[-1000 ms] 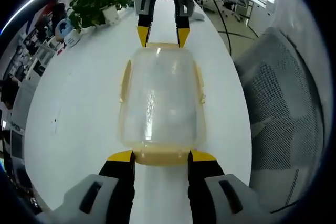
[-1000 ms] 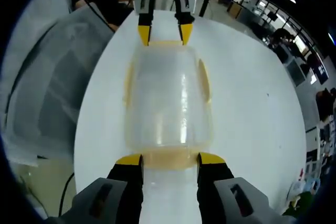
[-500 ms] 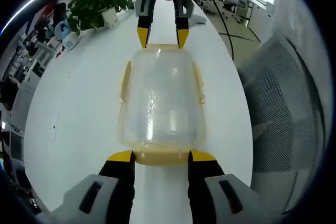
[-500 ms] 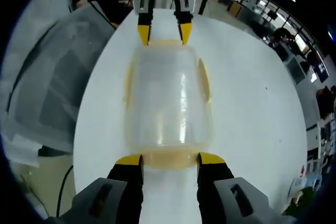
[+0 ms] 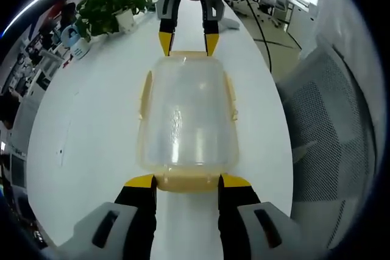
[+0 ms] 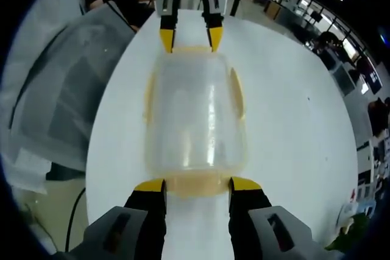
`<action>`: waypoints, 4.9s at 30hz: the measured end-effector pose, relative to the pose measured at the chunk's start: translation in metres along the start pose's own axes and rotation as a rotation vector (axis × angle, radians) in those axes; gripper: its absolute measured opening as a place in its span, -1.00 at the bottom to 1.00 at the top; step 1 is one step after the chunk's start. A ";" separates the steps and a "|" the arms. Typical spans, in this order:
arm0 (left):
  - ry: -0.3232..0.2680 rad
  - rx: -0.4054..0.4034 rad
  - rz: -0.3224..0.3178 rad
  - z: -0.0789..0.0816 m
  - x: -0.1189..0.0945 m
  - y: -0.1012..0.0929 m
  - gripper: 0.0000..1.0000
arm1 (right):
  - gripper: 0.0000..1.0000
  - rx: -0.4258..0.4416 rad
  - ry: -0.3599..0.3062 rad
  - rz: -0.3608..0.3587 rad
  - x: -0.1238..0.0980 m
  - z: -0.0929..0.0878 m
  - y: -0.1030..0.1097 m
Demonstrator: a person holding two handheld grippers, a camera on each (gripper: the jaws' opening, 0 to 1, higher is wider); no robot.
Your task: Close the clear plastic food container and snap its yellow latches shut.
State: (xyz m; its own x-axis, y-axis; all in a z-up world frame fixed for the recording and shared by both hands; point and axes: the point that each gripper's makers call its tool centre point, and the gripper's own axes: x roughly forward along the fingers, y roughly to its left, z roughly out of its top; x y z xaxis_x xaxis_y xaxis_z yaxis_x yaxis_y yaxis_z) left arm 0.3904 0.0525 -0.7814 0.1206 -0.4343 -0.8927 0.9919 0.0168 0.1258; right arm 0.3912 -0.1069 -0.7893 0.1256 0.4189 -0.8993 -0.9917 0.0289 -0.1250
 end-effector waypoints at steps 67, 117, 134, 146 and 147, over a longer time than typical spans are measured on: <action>0.006 -0.033 -0.063 -0.021 0.018 -0.001 0.01 | -0.06 0.095 0.032 0.099 0.005 -0.026 0.009; -0.216 -1.066 0.103 0.003 0.015 0.007 0.01 | -0.24 1.231 -0.137 -0.097 -0.001 -0.012 -0.022; -0.217 -1.165 0.052 0.008 0.020 0.002 -0.32 | -0.40 1.292 -0.151 -0.064 0.007 -0.005 -0.014; -0.211 -1.203 0.011 0.013 0.026 -0.002 -0.43 | -0.48 1.296 -0.157 -0.097 0.009 -0.005 -0.017; -0.213 -1.216 0.011 0.014 0.026 -0.002 -0.43 | -0.49 1.290 -0.155 -0.084 0.009 -0.005 -0.017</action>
State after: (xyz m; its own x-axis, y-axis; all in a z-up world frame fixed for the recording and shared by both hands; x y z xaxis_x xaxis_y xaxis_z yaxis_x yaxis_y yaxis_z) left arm 0.3908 0.0290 -0.7990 0.2332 -0.5649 -0.7916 0.3964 0.7985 -0.4530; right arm 0.4098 -0.1085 -0.7972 0.2701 0.4705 -0.8400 -0.3023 0.8698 0.3900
